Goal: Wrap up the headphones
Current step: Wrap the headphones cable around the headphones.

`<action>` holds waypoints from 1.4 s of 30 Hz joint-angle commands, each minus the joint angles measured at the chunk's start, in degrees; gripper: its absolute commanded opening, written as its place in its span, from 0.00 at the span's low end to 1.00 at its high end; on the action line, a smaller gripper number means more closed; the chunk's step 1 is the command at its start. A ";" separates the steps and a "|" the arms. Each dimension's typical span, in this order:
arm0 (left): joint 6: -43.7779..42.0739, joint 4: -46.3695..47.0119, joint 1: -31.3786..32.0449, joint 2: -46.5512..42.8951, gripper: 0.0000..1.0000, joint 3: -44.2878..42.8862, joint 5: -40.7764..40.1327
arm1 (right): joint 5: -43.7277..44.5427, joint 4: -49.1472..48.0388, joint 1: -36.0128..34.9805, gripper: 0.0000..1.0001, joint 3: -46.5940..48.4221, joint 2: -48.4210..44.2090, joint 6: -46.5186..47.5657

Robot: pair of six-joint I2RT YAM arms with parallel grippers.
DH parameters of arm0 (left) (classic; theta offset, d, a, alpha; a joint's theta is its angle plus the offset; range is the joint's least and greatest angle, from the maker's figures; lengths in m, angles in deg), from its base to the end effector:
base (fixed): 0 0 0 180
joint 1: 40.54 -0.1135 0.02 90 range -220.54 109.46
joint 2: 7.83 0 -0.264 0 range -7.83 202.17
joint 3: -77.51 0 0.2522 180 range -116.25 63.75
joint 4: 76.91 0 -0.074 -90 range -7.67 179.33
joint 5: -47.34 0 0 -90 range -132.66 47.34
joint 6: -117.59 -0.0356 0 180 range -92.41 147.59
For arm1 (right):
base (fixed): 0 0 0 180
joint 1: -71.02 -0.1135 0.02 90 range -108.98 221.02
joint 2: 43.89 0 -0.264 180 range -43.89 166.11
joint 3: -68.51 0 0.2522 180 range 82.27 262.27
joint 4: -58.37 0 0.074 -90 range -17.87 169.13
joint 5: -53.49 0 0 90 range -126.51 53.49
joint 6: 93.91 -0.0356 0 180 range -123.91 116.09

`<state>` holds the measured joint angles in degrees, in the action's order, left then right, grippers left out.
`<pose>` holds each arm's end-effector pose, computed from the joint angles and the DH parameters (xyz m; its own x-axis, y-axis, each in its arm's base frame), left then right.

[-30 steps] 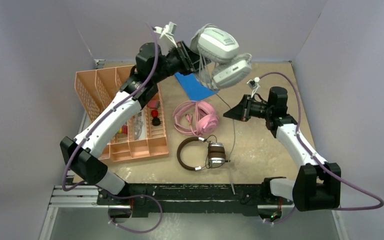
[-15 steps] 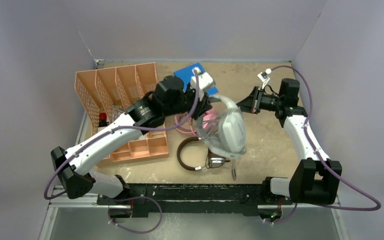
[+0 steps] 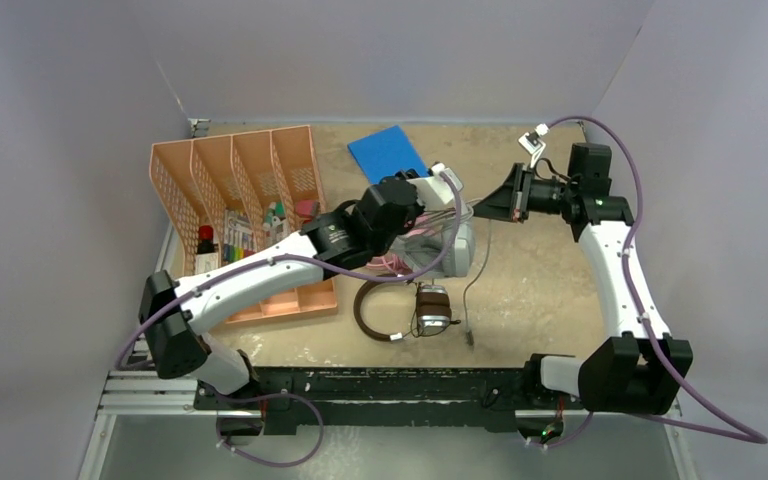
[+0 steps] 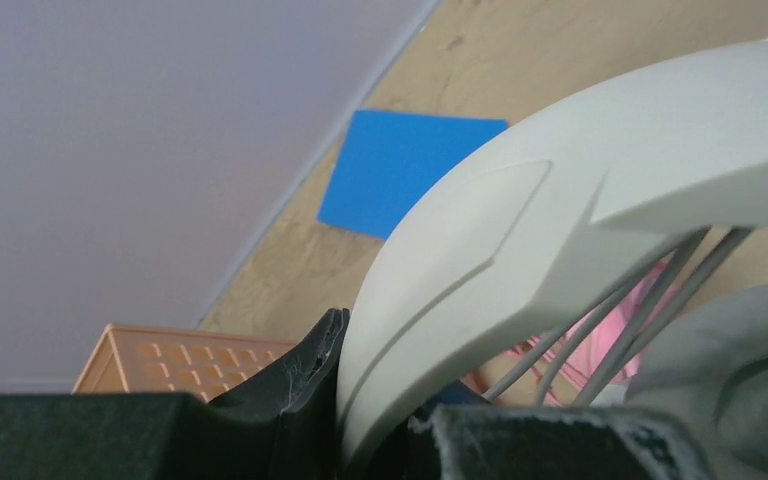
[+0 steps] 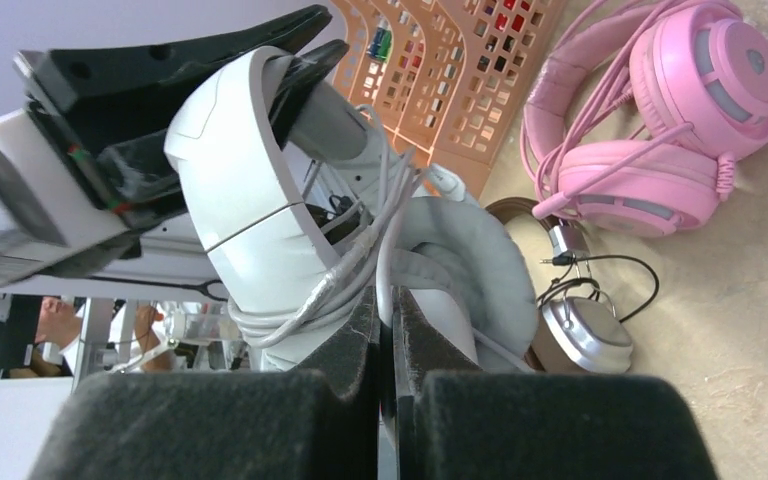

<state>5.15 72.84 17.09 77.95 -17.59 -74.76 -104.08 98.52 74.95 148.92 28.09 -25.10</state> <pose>0.2016 -0.2827 0.3804 -0.0051 0.6120 -0.7908 0.4887 0.6915 0.5320 0.2639 0.0149 0.3555 -0.7632 0.1907 -0.6174 -0.5174 0.3921 0.7606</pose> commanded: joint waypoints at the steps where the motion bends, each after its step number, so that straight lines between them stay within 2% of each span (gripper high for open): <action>1: -8.59 3.59 1.07 2.45 0.00 -0.09 -15.73 | -4.00 1.42 1.44 0.00 4.57 -2.12 -0.40; 7: -10.48 11.97 1.09 2.71 0.00 1.98 -20.36 | -10.62 -1.72 1.44 0.00 3.70 -3.71 -6.81; 12: -9.67 17.58 1.13 3.25 0.00 2.03 -23.79 | -9.95 -10.09 1.38 0.03 -0.78 -7.89 -14.80; 14: -8.58 17.96 1.14 3.68 0.00 1.54 -24.21 | -9.07 -14.60 1.42 0.02 -2.60 -8.95 -18.36; 17: -5.16 16.63 1.16 5.19 0.00 -0.79 -24.71 | -8.71 -19.84 1.42 0.00 -3.28 -9.51 -22.44; 22: -4.06 15.57 1.17 6.90 0.00 -1.47 -25.90 | -7.72 -24.40 1.39 0.09 -2.79 -10.72 -27.71; 25: -2.09 15.57 1.17 7.69 0.00 -2.30 -25.46 | -6.49 -24.80 1.35 0.10 -2.75 -11.31 -28.58; 33: 9.91 7.07 1.17 13.48 0.00 -12.91 -27.62 | -2.99 -26.00 0.90 0.14 -3.79 -13.03 -31.11; 38: 16.51 1.47 1.17 18.37 0.00 -20.21 -28.23 | 2.08 -23.73 -0.40 0.20 -1.93 -13.63 -29.82; 42: 25.10 -3.37 1.17 21.27 0.00 -26.84 -26.33 | 9.13 -16.25 -3.32 0.19 -0.17 -13.63 -23.30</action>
<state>18.55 71.90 18.57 98.69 -36.32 -100.15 -100.78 78.02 73.98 145.34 15.22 -53.54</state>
